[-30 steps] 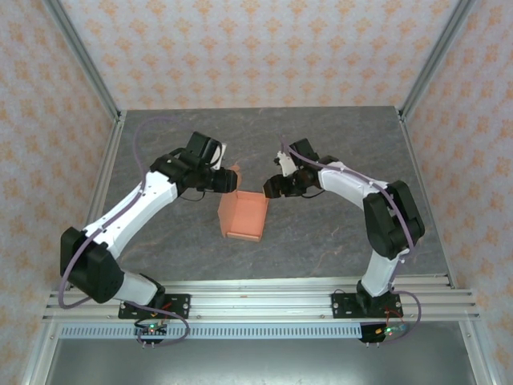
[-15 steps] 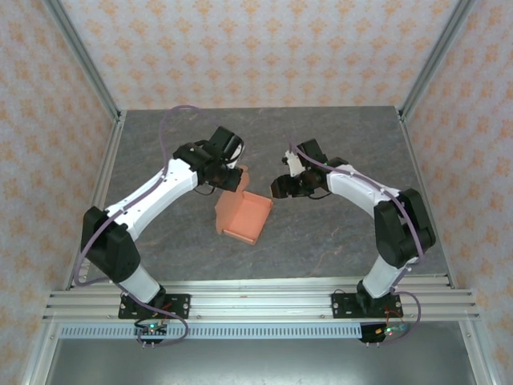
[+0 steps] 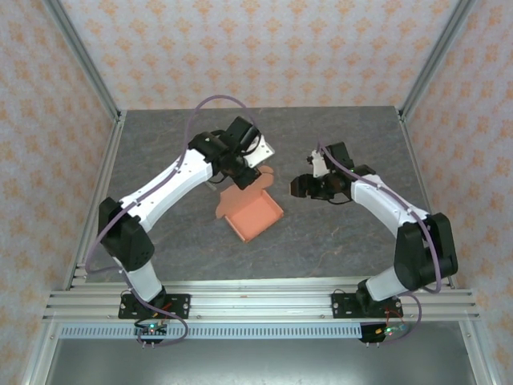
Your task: Fold the paper box
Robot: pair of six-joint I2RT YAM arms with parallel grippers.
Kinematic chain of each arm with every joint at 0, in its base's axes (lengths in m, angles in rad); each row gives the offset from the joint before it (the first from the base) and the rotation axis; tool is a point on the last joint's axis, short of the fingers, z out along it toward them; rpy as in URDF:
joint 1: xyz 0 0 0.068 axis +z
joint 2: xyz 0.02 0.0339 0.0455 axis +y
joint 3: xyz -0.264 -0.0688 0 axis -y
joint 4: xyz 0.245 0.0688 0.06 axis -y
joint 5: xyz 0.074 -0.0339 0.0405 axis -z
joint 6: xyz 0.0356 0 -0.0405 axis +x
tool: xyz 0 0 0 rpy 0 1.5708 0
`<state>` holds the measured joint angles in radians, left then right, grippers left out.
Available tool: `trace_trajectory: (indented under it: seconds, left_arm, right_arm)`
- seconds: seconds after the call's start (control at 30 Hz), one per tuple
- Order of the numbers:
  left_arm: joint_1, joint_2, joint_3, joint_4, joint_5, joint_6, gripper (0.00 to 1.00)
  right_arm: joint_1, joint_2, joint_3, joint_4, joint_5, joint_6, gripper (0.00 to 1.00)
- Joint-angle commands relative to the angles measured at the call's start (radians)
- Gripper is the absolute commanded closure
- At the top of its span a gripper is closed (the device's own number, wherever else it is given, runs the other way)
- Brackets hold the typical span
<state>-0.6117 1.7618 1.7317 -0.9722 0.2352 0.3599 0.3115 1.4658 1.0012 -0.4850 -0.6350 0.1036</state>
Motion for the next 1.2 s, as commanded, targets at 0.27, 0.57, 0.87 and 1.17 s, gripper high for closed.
trace_trajectory:
  seconds: [0.27,0.57,0.87,1.17]
  left_arm:
    - [0.001,0.29,0.358,-0.208,0.188,0.382,0.92]
    - [0.001,0.397,0.506,-0.272,0.187,0.391,0.88]
    - [-0.003,0.367,0.51,-0.236,0.183,0.376,0.86]
    - [-0.006,0.36,0.526,-0.235,0.173,0.353,0.66]
  right_arm:
    - [-0.008,-0.097,-0.189,0.104,-0.179,0.089,0.5]
    - [-0.008,-0.029,-0.2,0.181,-0.177,0.089,0.57]
    - [-0.005,-0.001,-0.194,0.197,-0.114,0.126,0.64]
    - [-0.002,0.02,-0.167,0.19,-0.002,0.07,0.68]
